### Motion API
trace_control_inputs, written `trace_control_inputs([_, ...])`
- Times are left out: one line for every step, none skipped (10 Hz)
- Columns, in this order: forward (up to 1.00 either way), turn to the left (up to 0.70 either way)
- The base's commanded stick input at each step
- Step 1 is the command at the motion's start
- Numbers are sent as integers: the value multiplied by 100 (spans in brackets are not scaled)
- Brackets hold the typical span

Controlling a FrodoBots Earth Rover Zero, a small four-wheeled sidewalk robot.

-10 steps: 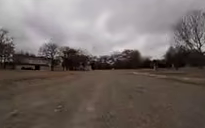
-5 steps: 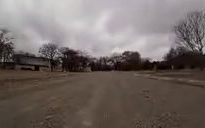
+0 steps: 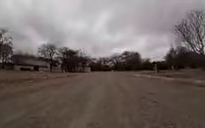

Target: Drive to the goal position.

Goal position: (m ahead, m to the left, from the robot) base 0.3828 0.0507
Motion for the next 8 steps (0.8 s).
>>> trace_control_inputs([70,-1])
trace_control_inputs([70,-1])
trace_control_inputs([70,-1])
trace_control_inputs([70,-1])
trace_control_inputs([70,-1])
trace_control_inputs([70,-1])
trace_control_inputs([70,-1])
trace_control_inputs([70,-1])
